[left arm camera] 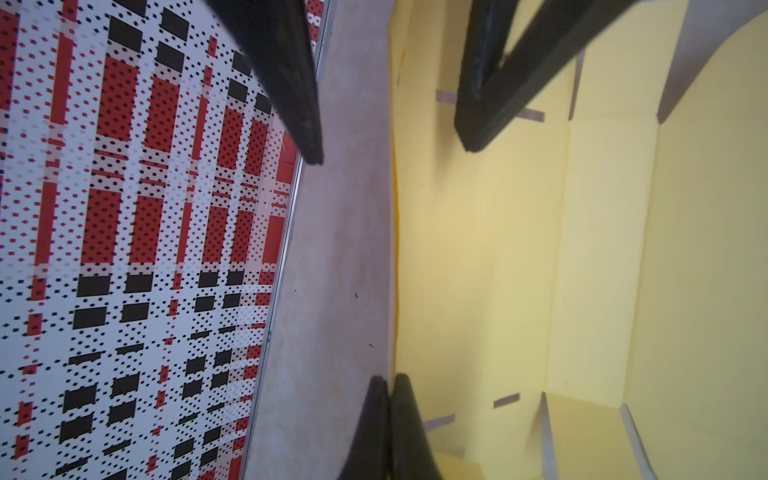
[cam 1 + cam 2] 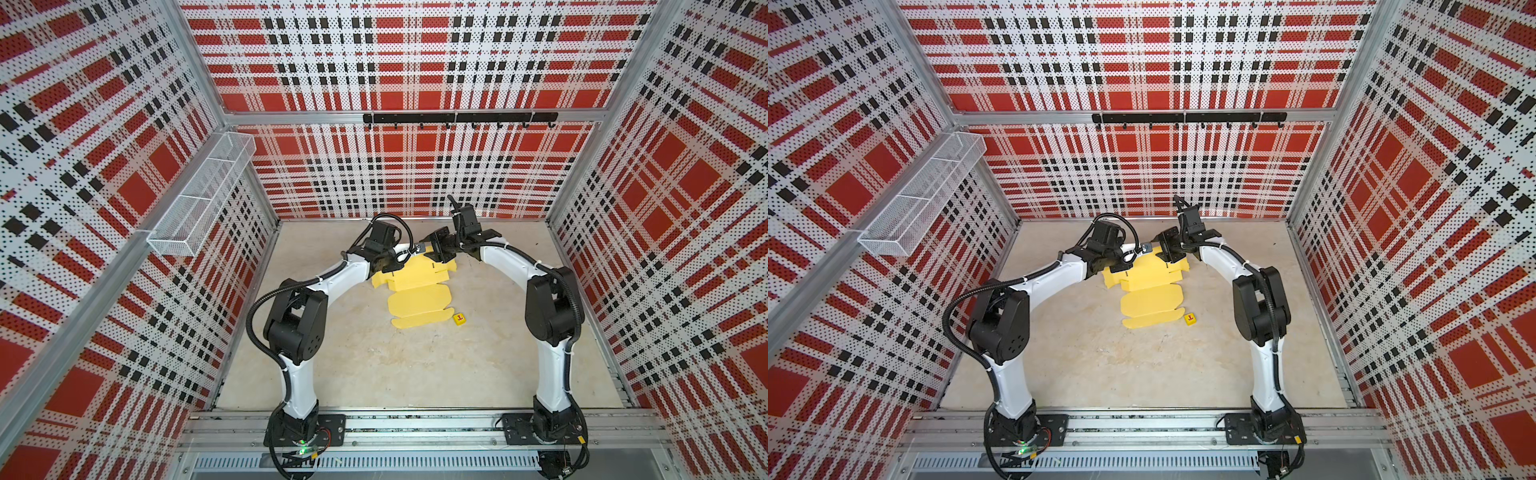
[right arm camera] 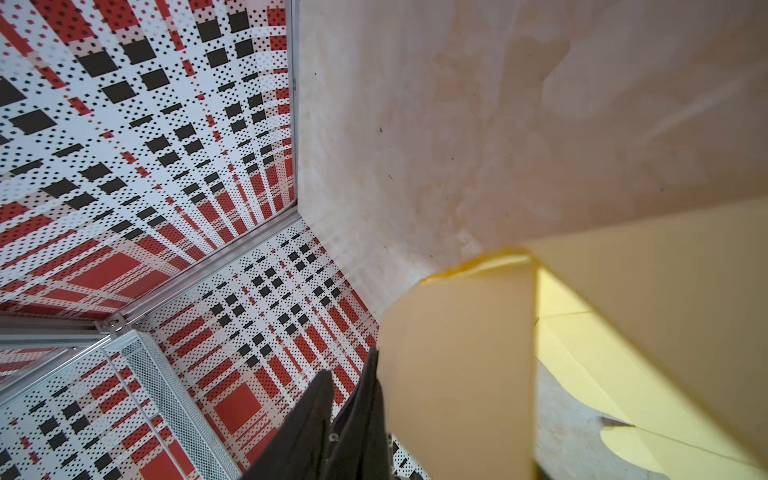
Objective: Fold the paper box
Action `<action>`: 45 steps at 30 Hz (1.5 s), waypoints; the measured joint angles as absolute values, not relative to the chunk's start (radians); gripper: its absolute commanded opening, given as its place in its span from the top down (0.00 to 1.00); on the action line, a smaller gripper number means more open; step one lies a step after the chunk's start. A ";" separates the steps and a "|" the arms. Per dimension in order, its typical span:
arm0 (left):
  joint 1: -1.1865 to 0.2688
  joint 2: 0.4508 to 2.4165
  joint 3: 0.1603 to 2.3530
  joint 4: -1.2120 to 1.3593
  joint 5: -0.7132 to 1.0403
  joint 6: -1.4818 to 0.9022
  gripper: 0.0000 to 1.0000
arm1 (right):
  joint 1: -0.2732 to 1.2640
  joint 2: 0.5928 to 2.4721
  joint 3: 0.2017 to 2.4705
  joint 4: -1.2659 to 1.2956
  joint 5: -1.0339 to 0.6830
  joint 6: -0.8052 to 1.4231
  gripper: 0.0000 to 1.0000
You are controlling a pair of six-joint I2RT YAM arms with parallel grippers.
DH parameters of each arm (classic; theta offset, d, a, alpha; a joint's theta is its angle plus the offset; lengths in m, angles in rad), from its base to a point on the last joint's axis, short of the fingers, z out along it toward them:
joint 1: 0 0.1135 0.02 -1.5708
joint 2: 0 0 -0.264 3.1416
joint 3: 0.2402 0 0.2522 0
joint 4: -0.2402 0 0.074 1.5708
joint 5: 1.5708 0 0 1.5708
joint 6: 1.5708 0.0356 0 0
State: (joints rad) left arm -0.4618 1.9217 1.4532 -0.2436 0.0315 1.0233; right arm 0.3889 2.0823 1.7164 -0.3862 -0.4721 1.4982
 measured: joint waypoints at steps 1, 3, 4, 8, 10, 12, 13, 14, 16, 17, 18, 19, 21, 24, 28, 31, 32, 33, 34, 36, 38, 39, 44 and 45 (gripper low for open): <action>-0.462 1.922 1.453 -0.243 0.032 1.025 0.96 | 0.389 2.082 1.717 -0.391 -0.470 1.498 0.52; -0.462 1.922 1.453 -0.242 0.034 1.026 0.96 | 0.389 2.082 1.721 -0.395 -0.469 1.495 0.54; -0.462 1.922 1.453 -0.242 0.034 1.026 0.96 | 0.390 2.083 1.723 -0.396 -0.467 1.493 0.54; -0.463 1.922 1.453 -0.240 0.035 1.027 0.96 | 0.391 2.105 1.755 -0.400 -0.465 1.488 0.58; -0.464 1.922 1.453 -0.240 0.035 1.027 0.95 | 0.392 2.121 1.766 -0.403 -0.463 1.486 0.61; -0.466 1.922 1.453 -0.240 0.036 1.027 0.95 | 0.393 2.136 1.779 -0.411 -0.462 1.483 0.65; -0.466 1.922 1.453 -0.239 0.036 1.027 0.95 | 0.393 2.144 1.786 -0.417 -0.461 1.481 0.68; -0.467 1.922 1.453 -0.239 0.036 1.027 0.95 | 0.394 2.147 1.788 -0.418 -0.461 1.478 0.71; -0.467 1.922 1.453 -0.239 0.036 1.028 0.95 | 0.394 2.149 1.788 -0.426 -0.460 1.475 0.77; -0.468 1.922 1.453 -0.239 0.036 1.029 0.95 | 0.394 2.149 1.788 -0.426 -0.460 1.473 0.80; -0.468 1.922 1.453 -0.239 0.036 1.030 0.95 | 0.394 2.149 1.788 -0.426 -0.460 1.469 0.83; -0.468 1.922 1.453 -0.239 0.036 1.030 0.94 | 0.394 2.149 1.788 -0.426 -0.459 1.467 0.84; -0.469 1.922 1.453 -0.239 0.037 1.031 0.92 | 0.394 2.149 1.788 -0.426 -0.458 1.463 0.88; -0.472 1.922 1.453 -0.239 0.037 1.034 0.82 | 0.393 2.149 1.789 -0.425 -0.458 1.459 0.92; -0.474 1.922 1.459 -0.252 0.044 1.025 0.61 | 0.393 2.149 1.789 -0.425 -0.459 1.458 0.92; -0.474 1.922 1.495 -0.327 0.064 1.002 0.52 | 0.393 2.149 1.789 -0.426 -0.459 1.450 0.92; -0.474 1.922 1.515 -0.363 0.075 0.992 0.51 | 0.393 2.149 1.789 -0.426 -0.459 1.447 0.92; -0.473 1.922 1.540 -0.399 0.085 0.983 0.50 | 0.392 2.149 1.789 -0.426 -0.459 1.444 0.92; -0.472 1.922 1.573 -0.447 0.100 0.971 0.49 | 0.391 2.149 1.789 -0.426 -0.460 1.439 0.92; -0.463 1.919 1.631 -0.530 0.131 0.943 0.40 | 0.386 2.151 1.789 -0.426 -0.464 1.427 0.92; -0.450 1.903 1.678 -0.617 0.179 0.902 0.37 | 0.383 2.154 1.789 -0.422 -0.472 1.415 0.92; -0.438 1.893 1.694 -0.652 0.204 0.883 0.36 | 0.381 2.154 1.787 -0.417 -0.477 1.409 0.93; -0.300 1.815 1.706 -0.794 0.332 0.781 0.30 | 0.370 2.154 1.746 -0.356 -0.508 1.393 0.93; -0.267 1.800 1.692 -0.800 0.354 0.762 0.30 | 0.367 2.154 1.734 -0.346 -0.514 1.392 0.93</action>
State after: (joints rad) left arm -0.2668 1.8004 1.6924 -0.8001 0.3542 0.7624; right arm 0.3672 2.1544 1.7344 -0.3458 -0.5137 1.3918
